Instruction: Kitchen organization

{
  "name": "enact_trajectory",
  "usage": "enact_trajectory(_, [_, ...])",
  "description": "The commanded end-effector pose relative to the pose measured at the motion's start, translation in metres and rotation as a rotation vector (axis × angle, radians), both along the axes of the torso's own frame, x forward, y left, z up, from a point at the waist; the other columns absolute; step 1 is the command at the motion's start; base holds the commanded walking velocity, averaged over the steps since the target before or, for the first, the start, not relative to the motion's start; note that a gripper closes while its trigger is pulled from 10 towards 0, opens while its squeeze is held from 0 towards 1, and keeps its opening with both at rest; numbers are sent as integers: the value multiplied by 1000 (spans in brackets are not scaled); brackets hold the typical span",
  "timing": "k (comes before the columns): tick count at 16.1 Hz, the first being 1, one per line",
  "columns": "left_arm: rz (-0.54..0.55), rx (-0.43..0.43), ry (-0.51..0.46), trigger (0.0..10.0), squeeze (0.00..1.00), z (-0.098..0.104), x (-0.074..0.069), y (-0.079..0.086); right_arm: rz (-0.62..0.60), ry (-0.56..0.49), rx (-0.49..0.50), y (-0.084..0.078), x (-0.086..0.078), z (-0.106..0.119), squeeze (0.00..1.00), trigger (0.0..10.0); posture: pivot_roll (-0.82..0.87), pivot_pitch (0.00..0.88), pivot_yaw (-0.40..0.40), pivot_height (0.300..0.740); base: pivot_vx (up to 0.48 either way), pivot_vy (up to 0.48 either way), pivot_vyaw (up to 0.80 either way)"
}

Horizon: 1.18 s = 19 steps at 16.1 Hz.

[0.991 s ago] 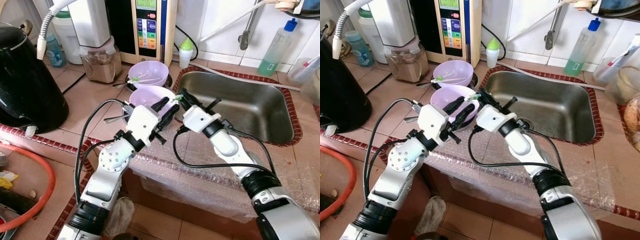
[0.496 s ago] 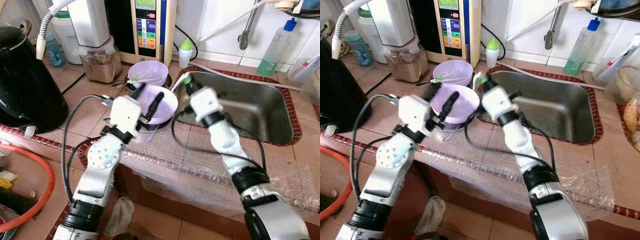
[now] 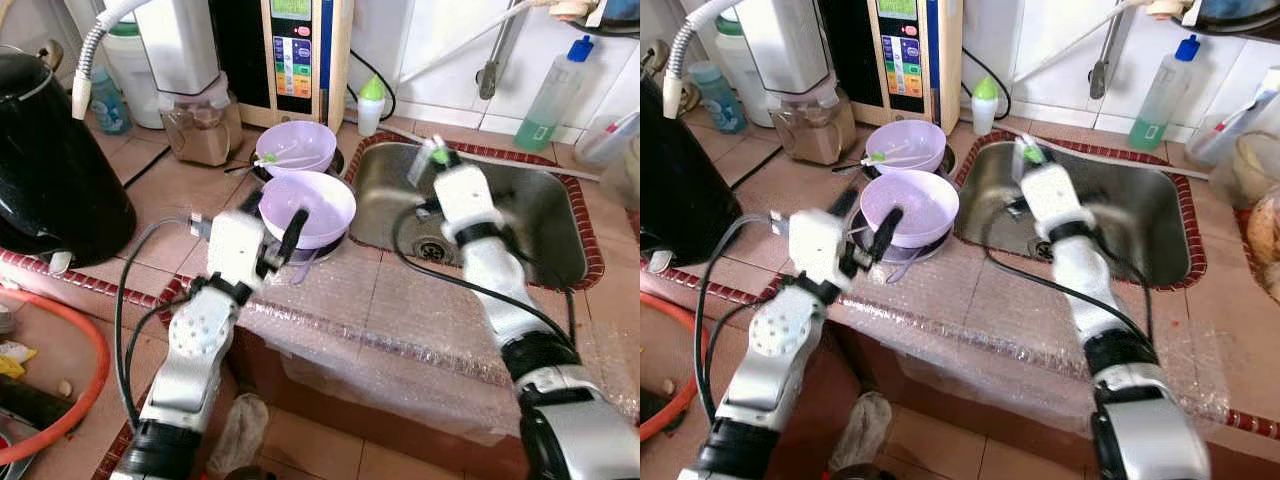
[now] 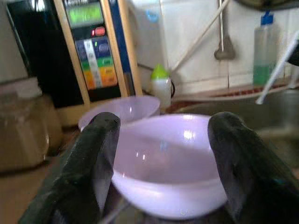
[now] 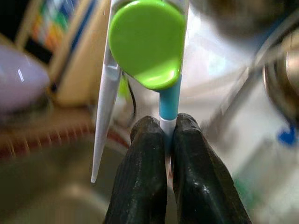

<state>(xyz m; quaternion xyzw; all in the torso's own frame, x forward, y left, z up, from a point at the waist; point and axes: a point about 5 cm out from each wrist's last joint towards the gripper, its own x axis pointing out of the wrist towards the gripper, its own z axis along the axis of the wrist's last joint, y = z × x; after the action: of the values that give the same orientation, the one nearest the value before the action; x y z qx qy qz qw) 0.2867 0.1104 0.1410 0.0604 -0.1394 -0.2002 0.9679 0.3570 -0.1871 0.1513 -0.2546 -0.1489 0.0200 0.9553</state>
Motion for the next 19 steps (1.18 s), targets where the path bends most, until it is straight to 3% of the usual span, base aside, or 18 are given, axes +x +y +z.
enact_trajectory(1, [9,4,9,10000,1000,0,2,1,-49,49,48,-7,0,-8,0,2078,-14,0,45,740,0,0,0])
enact_trajectory(2, [30,12,25,10000,1000,-3,5,4,-110,128,86,-14,0,-21,0,6667,-17,0,51,740,0,0,0])
enact_trajectory(4, [52,27,74,10000,1000,-8,11,6,-147,205,67,-19,-1,-34,0,7490,-17,0,52,740,0,0,0])
enact_trajectory(5, [58,21,89,10000,1000,-8,13,6,-146,221,40,-20,-3,-38,200,10000,-17,0,52,740,0,0,0])
enact_trajectory(6, [68,21,89,10000,1000,-8,16,7,-151,244,32,-22,-4,-43,1000,10000,-16,0,54,740,0,0,0])
enact_trajectory(10, [108,-24,144,10000,1000,-9,27,9,-199,343,75,-29,-7,-57,1000,10000,-25,0,61,740,0,0,0])
enact_trajectory(14, [82,-91,190,10000,1000,-5,38,-6,-140,224,45,-16,-11,-48,1000,10000,-31,0,61,740,0,0,0])
enact_trajectory(18, [111,-98,178,10000,988,0,46,-5,-112,205,52,-7,-18,-51,1000,10000,-46,0,69,740,0,0,0])
enact_trajectory(19, [122,-97,170,10000,565,2,47,-3,-107,229,75,-6,-19,-55,1000,10000,-48,0,70,740,0,0,0])
